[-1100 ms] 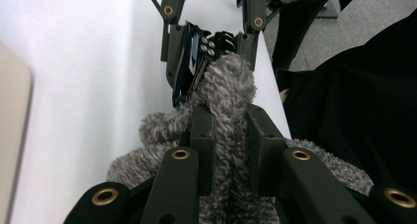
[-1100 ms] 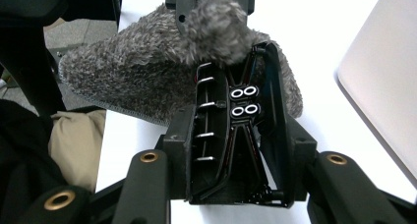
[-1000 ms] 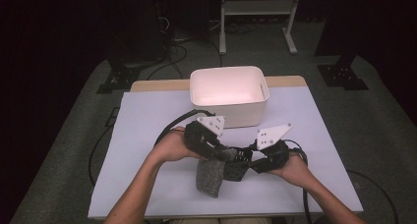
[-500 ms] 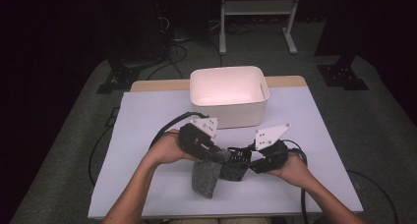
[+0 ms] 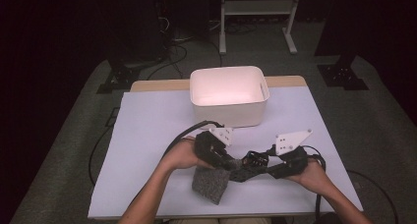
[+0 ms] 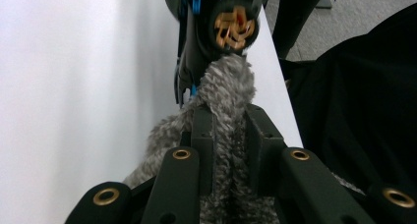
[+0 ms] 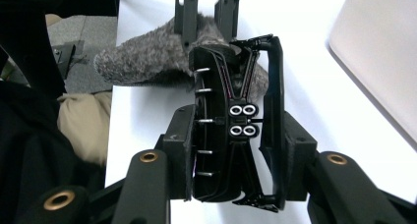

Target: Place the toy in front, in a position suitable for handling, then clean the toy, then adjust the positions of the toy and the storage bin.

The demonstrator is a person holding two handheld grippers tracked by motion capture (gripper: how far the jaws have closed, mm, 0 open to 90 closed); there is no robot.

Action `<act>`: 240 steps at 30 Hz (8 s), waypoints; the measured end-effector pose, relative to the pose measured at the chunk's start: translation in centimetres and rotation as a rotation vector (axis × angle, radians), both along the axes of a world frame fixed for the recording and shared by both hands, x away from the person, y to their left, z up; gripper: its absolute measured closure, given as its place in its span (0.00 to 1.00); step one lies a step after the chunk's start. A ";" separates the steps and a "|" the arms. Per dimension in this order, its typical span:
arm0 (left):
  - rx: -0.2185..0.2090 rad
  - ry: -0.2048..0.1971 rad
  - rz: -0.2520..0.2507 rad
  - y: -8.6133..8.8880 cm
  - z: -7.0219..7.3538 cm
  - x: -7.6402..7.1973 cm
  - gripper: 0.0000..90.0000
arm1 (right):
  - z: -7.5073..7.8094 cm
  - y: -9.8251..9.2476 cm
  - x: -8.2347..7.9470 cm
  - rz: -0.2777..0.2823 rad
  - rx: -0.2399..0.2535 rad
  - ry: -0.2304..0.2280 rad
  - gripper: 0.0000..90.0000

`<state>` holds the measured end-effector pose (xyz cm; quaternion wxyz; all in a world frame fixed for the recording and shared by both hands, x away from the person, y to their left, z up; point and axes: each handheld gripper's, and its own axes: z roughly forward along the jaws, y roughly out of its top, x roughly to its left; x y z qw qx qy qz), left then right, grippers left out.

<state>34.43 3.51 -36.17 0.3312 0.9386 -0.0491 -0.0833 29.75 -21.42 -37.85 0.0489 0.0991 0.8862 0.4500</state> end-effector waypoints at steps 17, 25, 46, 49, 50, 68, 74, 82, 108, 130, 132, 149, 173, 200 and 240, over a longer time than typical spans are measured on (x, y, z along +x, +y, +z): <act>0.016 0.022 0.002 -1.2 -2.0 0.6 0.85 | -4.4 -5.8 -1.3 -0.086 0.030 0.072 0.63; -0.007 0.015 -0.011 -2.5 -1.9 0.4 0.85 | -5.6 -6.8 -1.9 -0.113 0.009 0.084 0.61; -0.010 0.005 -0.027 -2.4 -1.6 0.1 0.85 | -4.9 -1.2 -0.2 -0.009 -0.226 0.066 0.61; -0.013 -0.004 0.013 -0.7 -1.0 0.7 0.85 | -4.8 -1.2 0.0 -0.009 -0.231 0.073 0.62; -0.020 -0.007 0.024 0.0 -0.8 0.7 0.85 | -4.8 -1.2 0.0 -0.006 -0.230 0.071 0.62; -0.049 -0.104 0.335 16.2 4.2 1.6 0.85 | -3.9 6.3 4.9 0.086 -0.145 0.061 0.62; 0.056 -0.122 0.476 20.7 3.0 2.8 0.85 | -4.0 8.3 6.8 0.093 -0.152 0.063 0.62; 0.001 -0.047 0.496 20.7 -1.2 2.9 0.82 | -5.0 8.9 6.7 0.095 -0.181 0.065 0.62; -0.113 -0.025 0.433 17.5 -2.8 0.6 0.46 | -4.7 7.7 2.8 0.065 -0.138 0.104 0.37; -0.119 -0.047 0.435 16.9 -3.1 0.4 0.33 | -5.4 8.1 1.5 0.085 -0.130 0.124 0.29; -0.120 -0.054 0.441 16.9 -3.1 0.3 0.32 | -5.2 7.9 1.6 0.078 -0.125 0.120 0.27; -0.153 -0.092 0.440 16.9 -2.8 -0.5 0.29 | -3.2 6.4 3.5 0.045 -0.074 0.117 0.26; -0.183 -0.109 0.489 17.1 -3.8 -1.1 0.25 | 3.9 4.5 9.7 0.027 -0.065 0.096 0.28; -0.198 -0.108 0.499 17.4 -3.6 -1.2 0.20 | 8.8 6.5 14.5 0.042 -0.104 0.049 0.27; -0.208 -0.098 0.515 18.2 -3.5 -1.4 0.18 | 5.8 9.7 19.3 0.063 -0.307 0.022 0.82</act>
